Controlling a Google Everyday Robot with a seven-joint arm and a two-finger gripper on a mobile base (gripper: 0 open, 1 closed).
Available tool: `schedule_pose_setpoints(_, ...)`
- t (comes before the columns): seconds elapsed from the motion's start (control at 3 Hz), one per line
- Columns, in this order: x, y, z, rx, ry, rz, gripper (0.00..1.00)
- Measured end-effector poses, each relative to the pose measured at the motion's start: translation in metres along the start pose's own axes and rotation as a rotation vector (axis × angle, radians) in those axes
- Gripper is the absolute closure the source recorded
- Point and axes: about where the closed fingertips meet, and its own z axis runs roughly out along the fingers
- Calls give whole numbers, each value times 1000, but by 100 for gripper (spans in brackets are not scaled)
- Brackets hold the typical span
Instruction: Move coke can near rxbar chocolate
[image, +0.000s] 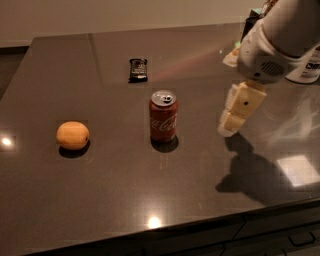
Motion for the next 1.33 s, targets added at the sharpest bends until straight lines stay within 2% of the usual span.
schedule_pose_setpoints(0.33,-42,-7,36,-38,-68,-34,0)
schedule_pose_setpoints(0.67,-65,-7,60,-87,-97,-47,0)
schedule_pose_setpoints(1.33,-93,3,88,-169,-139,-68,0)
